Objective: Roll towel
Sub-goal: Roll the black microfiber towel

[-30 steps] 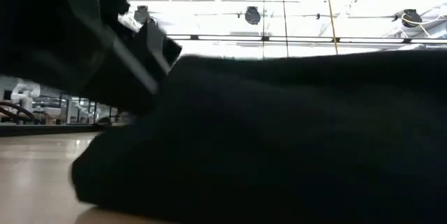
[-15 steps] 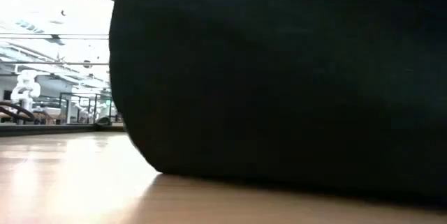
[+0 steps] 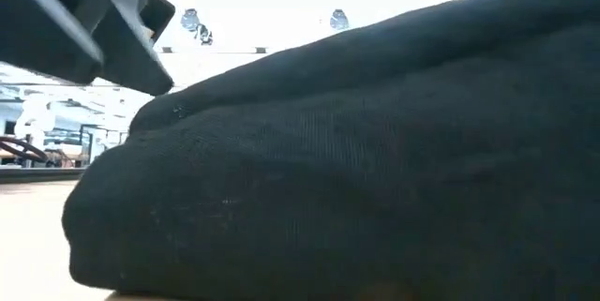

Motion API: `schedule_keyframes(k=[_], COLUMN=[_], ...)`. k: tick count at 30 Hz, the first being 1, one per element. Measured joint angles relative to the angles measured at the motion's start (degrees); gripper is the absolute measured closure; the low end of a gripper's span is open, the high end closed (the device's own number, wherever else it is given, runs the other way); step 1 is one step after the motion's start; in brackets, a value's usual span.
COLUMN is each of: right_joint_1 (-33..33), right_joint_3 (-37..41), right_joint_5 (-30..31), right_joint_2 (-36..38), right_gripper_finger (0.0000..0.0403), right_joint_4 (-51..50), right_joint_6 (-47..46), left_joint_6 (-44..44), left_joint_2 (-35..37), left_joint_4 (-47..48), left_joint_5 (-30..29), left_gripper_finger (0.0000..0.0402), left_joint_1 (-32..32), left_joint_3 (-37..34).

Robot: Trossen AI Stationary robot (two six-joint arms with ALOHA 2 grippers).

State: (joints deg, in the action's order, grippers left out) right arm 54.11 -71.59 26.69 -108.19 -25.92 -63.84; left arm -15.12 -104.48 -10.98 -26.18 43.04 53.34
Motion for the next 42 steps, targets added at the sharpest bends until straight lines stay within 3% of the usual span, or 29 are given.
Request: schedule_keyframes(k=[6, 10, 15, 22, 24, 27, 31, 35, 42], right_joint_1=[0.17, 0.17, 0.17, 0.17, 0.17, 0.14, 0.1, 0.25, 0.27], right_joint_3=[0.0, 0.0, 0.0, 0.0, 0.0, 0.0, 0.0, 0.0, 0.0], right_joint_5=[-0.01, 0.09, 0.11, 0.24, 0.24, 0.43, 1.03, 5.54, 16.0], right_joint_2=[-0.5, -0.5, -0.5, -0.5, -0.5, -0.59, -0.67, -0.67, -0.24], right_gripper_finger=[0.0403, 0.0403, 0.0403, 0.0402, 0.0402, 0.0402, 0.0402, 0.0402, 0.0402], right_joint_4=[-0.33, -0.27, -0.2, -0.13, -0.12, -0.06, -0.59, -2.46, -8.08], right_joint_6=[0.01, 0.54, 0.53, 0.51, 0.49, 0.2, 0.23, -1.34, -4.03], left_joint_6=[3.05, 10.94, 9.47, 9.49, 8.64, 6.16, 9.3, 14.16, 23.08], left_joint_2=[-5.88, -8.43, -12.03, -15.96, -16.09, -16.12, -16.14, -14.78, -3.85], left_joint_4=[-14.02, -24.15, -25.23, -29.47, -29.78, -29.4, -30.24, -29.74, -18.42], left_joint_5=[-1.55, -8.39, -12.04, -10.97, -8.0, -6.51, -6.72, -8.19, -20.78], left_gripper_finger=[0.0156, 0.0096, 0.0034, 0.0024, 0.0041, 0.0099, 0.0228, 0.037, 0.0385], left_joint_1=[1.85, 3.31, 2.6, 1.67, 0.86, -0.23, -0.79, -0.41, -0.39], left_joint_3=[0.0, 0.02, 0.09, 0.2, 0.24, 0.24, 0.24, 0.24, 0.28])
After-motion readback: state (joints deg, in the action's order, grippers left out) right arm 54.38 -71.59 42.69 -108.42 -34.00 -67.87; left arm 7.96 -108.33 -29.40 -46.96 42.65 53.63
